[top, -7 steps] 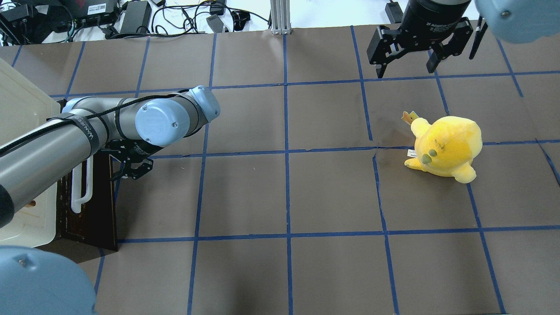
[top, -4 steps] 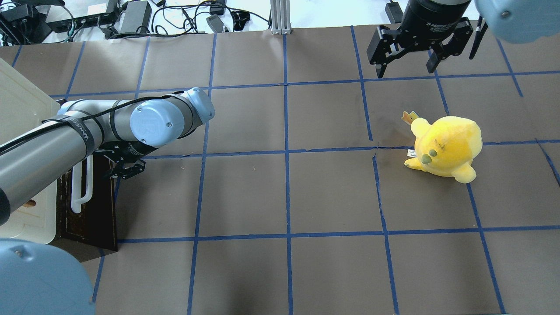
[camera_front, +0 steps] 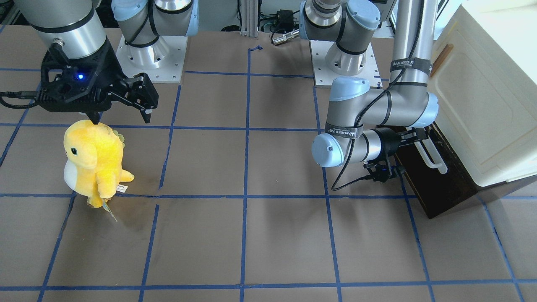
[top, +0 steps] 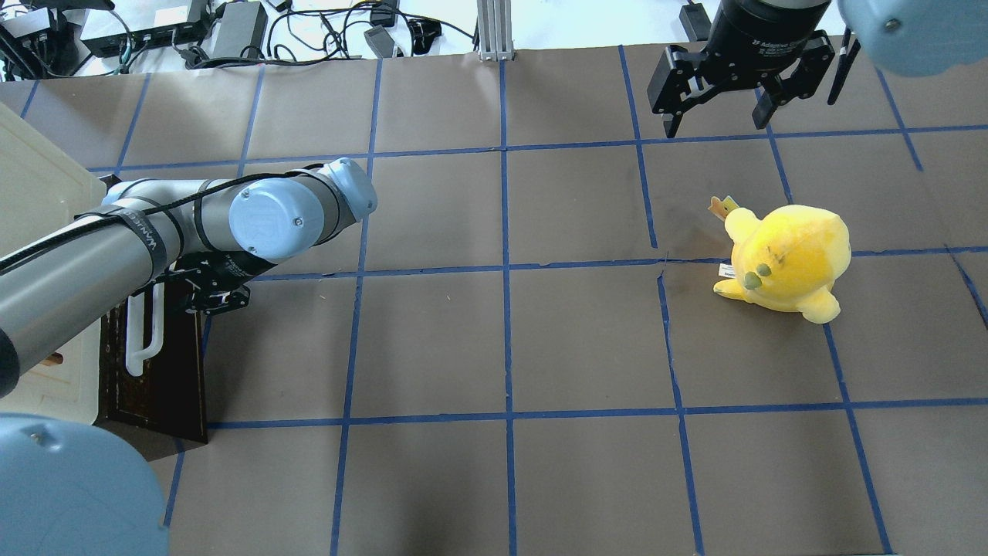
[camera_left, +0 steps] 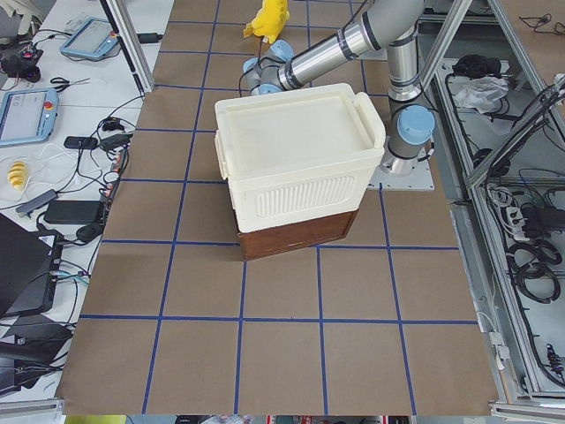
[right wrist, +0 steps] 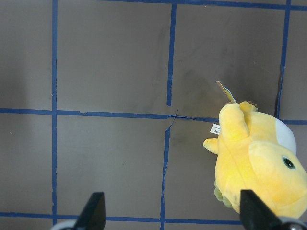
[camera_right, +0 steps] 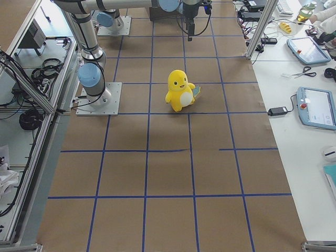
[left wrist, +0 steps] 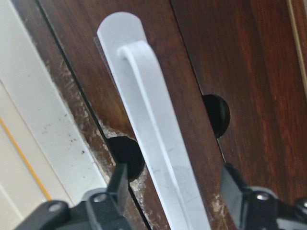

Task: Pull drawer sideways
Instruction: 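Align the left gripper on the white handle and close on it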

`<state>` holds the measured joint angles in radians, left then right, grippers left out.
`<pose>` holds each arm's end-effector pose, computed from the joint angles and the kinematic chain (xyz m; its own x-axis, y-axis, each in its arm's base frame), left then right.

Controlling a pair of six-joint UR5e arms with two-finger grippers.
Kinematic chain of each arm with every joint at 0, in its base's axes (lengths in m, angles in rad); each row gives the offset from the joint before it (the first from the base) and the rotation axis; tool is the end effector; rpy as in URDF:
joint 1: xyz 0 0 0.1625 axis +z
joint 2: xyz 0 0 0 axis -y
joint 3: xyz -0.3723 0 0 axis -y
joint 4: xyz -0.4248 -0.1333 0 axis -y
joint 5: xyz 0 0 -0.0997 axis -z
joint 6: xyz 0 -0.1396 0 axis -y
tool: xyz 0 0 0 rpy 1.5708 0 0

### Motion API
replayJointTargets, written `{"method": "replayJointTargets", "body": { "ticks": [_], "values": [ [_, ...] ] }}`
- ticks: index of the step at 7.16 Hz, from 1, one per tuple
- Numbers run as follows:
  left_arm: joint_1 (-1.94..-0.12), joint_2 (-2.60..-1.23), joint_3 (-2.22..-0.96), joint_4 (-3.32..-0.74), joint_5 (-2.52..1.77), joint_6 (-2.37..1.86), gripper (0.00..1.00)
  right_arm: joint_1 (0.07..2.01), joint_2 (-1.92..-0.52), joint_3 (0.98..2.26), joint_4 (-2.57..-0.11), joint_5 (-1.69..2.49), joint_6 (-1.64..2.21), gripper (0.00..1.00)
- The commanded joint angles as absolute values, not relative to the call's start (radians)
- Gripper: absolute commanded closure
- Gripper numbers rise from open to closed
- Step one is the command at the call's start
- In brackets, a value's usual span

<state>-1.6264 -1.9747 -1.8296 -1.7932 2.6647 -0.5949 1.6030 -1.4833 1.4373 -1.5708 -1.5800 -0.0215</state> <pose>-0.0368 -0.4935 0.1257 -0.3676 0.2354 -0.8997 -0.2063 0.9227 0.3257 0.1501 -0.5584 0.4180 -0.9985 -0.0532 0.0102 -0.0536 0.9975 -0.0458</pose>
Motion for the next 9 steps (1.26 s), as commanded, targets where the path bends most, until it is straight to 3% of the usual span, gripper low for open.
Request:
{"method": "replayJointTargets", "body": {
  "ticks": [1,3,9],
  "values": [
    [-1.628,-1.976,-1.83,-1.793,2.665,-0.603,0.65,1.603,-1.483,1.437,-1.571,-1.58,-0.021,0.0],
    [-1.628,-1.976,-1.829,-1.793,2.665,-0.603,0.72,1.603,-1.483,1.437,-1.571,-1.58,-0.021,0.0],
    [-1.638,-1.982,-1.822,-1.795,2.655,-0.603,0.77,1.603,-1.483,1.437,-1.571,-1.58,-0.021,0.0]
  ]
}}
